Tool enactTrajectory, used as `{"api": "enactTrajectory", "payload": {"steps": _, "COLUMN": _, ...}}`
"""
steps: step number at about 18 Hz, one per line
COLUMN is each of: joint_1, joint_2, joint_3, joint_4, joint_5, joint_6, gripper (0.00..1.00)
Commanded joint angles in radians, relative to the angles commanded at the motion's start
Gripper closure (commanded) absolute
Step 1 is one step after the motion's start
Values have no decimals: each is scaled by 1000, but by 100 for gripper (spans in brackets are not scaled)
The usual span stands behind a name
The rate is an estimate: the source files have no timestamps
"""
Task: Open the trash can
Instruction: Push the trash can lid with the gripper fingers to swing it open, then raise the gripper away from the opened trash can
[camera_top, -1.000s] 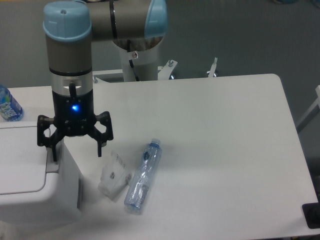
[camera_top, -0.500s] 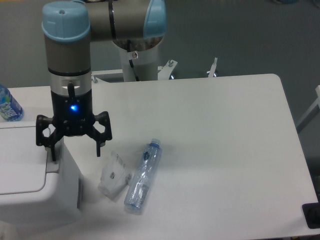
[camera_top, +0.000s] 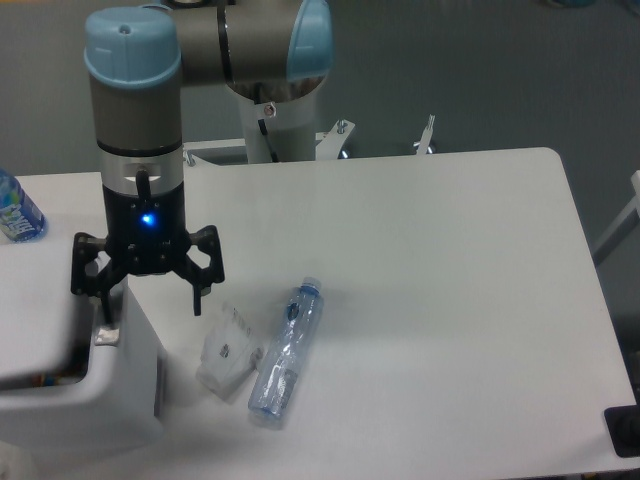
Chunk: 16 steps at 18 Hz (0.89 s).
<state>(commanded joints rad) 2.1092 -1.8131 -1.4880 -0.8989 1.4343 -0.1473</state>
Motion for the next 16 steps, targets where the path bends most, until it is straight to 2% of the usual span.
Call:
{"api": "enactTrajectory", "payload": {"steps": 4, "joint_1": 2, "joint_2": 8, "joint_3": 12, "joint_4": 0, "joint_5": -2, "joint_6": 5, "gripper": 0}}
{"api": "enactTrajectory", "payload": {"steps": 7, "joint_1": 21, "joint_2": 11, "joint_3": 54, "joint_4": 0, "joint_5": 0, "joint_6": 11, "gripper": 0}}
{"api": "enactTrajectory", "payload": {"steps": 11, "joint_1": 107, "joint_2": 43, "joint_3": 100, "joint_4": -2, "joint_5": 9, "joint_6": 15, "gripper": 0}}
{"api": "enactTrajectory", "payload": {"steps": 14, "joint_1": 169, "joint_2": 75, "joint_3": 95, "joint_4": -9, "joint_5": 101, "joint_6": 18, "gripper": 0}}
{"api": "enactTrajectory", "payload": {"steps": 16, "joint_1": 193, "joint_2": 87, "joint_3": 89, "joint_4": -14, "joint_5": 156, "joint_6": 87, "gripper": 0}}
